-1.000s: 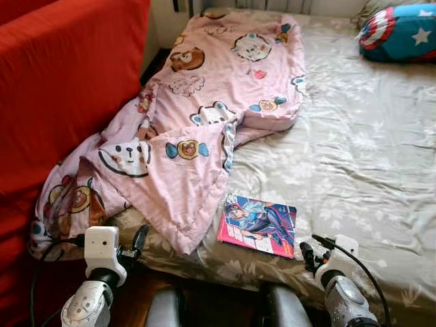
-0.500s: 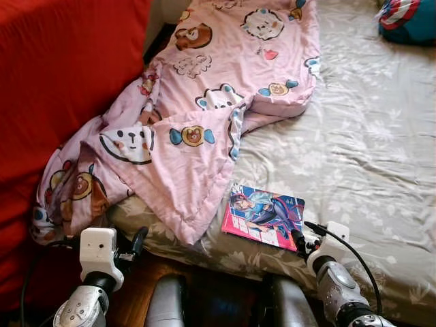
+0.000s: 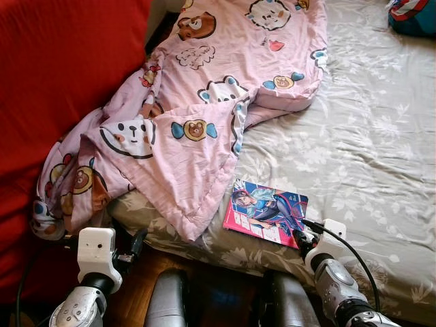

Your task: Clean up the room

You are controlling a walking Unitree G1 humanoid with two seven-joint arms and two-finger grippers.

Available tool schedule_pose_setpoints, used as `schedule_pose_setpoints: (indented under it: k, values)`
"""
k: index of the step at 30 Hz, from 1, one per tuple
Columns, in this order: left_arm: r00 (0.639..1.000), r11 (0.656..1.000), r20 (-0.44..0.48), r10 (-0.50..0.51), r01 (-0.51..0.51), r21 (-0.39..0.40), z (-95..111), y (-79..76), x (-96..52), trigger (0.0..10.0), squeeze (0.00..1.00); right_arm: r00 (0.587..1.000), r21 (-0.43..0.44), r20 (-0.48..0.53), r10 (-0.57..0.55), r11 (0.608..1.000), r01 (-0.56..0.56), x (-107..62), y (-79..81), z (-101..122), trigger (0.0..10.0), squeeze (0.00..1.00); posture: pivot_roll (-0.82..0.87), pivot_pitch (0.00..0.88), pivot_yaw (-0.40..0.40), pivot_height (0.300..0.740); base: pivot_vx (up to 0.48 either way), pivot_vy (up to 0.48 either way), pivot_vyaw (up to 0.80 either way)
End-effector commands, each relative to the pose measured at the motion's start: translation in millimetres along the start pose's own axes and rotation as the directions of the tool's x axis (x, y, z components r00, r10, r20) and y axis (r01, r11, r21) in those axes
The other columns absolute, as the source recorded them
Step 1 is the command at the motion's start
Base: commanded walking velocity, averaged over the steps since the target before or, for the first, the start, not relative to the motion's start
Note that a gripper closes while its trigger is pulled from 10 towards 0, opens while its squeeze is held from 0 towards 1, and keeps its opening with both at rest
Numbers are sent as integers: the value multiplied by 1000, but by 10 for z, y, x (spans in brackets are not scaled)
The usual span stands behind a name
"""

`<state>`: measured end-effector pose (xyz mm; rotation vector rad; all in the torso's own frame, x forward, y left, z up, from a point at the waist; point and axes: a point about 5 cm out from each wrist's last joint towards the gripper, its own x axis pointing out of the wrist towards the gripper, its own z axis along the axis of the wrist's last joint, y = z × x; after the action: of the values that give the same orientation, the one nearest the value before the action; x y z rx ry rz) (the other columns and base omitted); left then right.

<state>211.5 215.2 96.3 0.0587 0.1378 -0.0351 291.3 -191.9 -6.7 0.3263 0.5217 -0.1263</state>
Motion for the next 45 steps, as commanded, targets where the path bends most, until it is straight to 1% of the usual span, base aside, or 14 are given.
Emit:
schedule_pose_setpoints:
  k: [1, 10, 20, 26, 28, 31, 32, 34, 35, 37, 41, 43, 44, 45]
  values:
    - [1000, 1000, -22, 12, -12, 3, -19, 39, -54, 10000, 0, 998, 3, -58, -30, 1000, 30, -50, -89, -155, 0, 0, 268, 316, -4, 629, 0, 0, 0]
    - [1000, 1000, -27, 0, 1, 24, -24, 46, -11, 10000, 0, 997, 6, -61, -41, 999, 41, -45, -98, -143, 0, 0, 275, 299, -4, 629, 0, 0, 0]
    - [1000, 999, -28, -8, 9, 41, -27, 79, 53, 10000, 0, 995, 5, -90, -42, 999, 42, -68, -86, -237, 0, 0, 280, 274, 4, 629, 0, 0, 0]
    - [999, 1000, -34, -1, 2, 28, -80, 101, 154, 10000, 0, 998, 25, -41, -55, 998, 56, -53, -95, -155, 0, 0, 268, 218, 5, 629, 0, 0, 0]
    - [999, 1000, -35, 0, 1, 25, -88, 102, 163, 10000, 0, 998, 28, -36, -55, 998, 56, -51, -96, -145, 0, 0, 268, 218, 5, 629, 0, 0, 0]
    - [997, 999, -65, 36, -35, 12, -239, 148, 223, 10000, 0, 997, 24, -3, -77, 997, 77, -64, -145, -121, 0, 0, 239, 156, -11, 629, 0, 0, 0]
    - [994, 998, -87, 59, -58, 8, -332, 176, 257, 10000, 0, 996, 24, 15, -87, 996, 87, -75, -182, -112, 0, 0, 224, 117, -19, 629, 0, 0, 0]
    - [992, 998, -103, 70, -70, 1, -401, 183, 297, 10000, 0, 995, 36, 31, -97, 995, 96, -81, -212, -93, 0, 0, 214, 90, -26, 629, 0, 0, 0]
    - [991, 997, -108, 75, -76, -5, -425, 185, 297, 10000, 0, 994, 36, 42, -99, 995, 97, -89, -234, -87, 0, 0, 214, 90, -26, 629, 0, 0, 0]
    - [987, 996, -138, 87, -90, -12, -535, 185, 311, 10000, 0, 991, 42, 77, -107, 994, 104, -115, -303, -67, 0, 0, 183, 32, -31, 629, 0, 0, 0]
    - [976, 993, -189, 106, -114, -32, -719, 176, 330, 10000, 0, 985, 56, 121, -123, 992, 117, -172, -408, -78, 0, 0, 150, 0, -35, 629, 0, 0, 0]
    - [969, 991, -216, 120, -132, -39, -824, 184, 333, 10000, 0, 983, 52, 126, -134, 990, 128, -207, -445, -128, 0, 0, 135, 0, -34, 629, 0, 0, 0]
    - [959, 986, -247, 136, -155, -57, -917, 193, 318, 10000, 0, 984, 64, 113, -135, 990, 128, -241, -467, -207, 0, 0, 118, 0, -30, 629, 0, 0, 0]
    - [950, 983, -275, 145, -170, -67, -994, 195, 304, 10000, 0, 987, 52, 92, -132, 990, 128, -274, -481, -294, 1020, 0, 107, 0, -28, 629, 0, 0, 0]
